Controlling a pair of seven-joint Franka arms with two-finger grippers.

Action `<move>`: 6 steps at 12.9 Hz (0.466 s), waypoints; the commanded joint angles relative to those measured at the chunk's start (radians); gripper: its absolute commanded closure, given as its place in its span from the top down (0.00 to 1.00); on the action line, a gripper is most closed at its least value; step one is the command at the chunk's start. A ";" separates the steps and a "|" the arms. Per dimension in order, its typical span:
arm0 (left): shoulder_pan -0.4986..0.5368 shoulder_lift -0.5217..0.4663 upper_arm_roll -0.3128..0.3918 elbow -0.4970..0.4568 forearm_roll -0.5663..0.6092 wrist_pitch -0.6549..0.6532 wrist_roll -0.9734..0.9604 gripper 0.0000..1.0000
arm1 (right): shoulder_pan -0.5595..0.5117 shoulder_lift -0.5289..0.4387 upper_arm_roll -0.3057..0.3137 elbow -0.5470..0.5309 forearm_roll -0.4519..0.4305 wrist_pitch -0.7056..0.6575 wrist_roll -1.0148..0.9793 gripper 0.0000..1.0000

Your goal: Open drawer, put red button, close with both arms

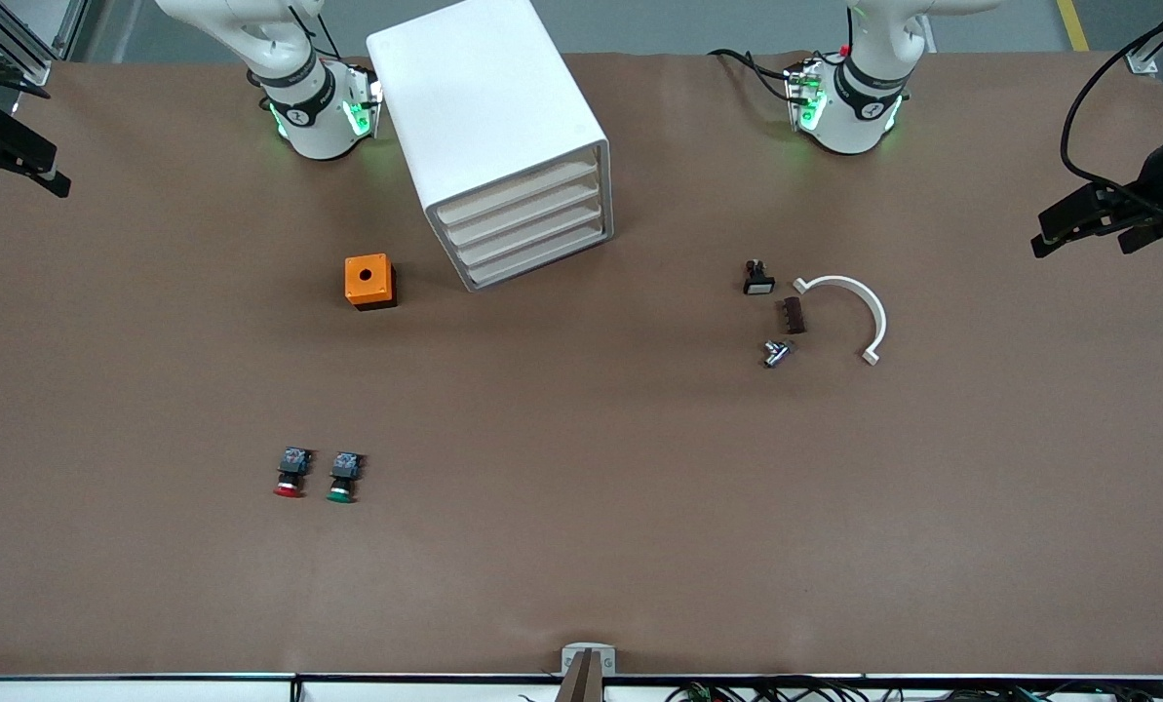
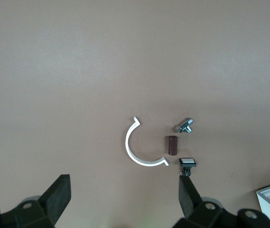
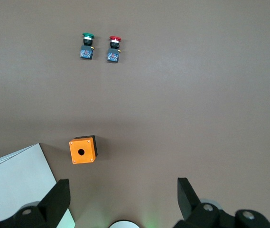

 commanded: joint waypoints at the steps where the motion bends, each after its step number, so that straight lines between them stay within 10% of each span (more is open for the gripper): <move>1: -0.002 -0.017 -0.004 -0.013 0.020 -0.004 -0.002 1.00 | -0.021 -0.018 0.014 -0.018 -0.003 0.004 0.002 1.00; 6: 0.016 -0.008 0.005 -0.012 0.022 -0.007 -0.014 1.00 | -0.021 -0.016 0.014 -0.018 -0.002 -0.004 0.002 1.00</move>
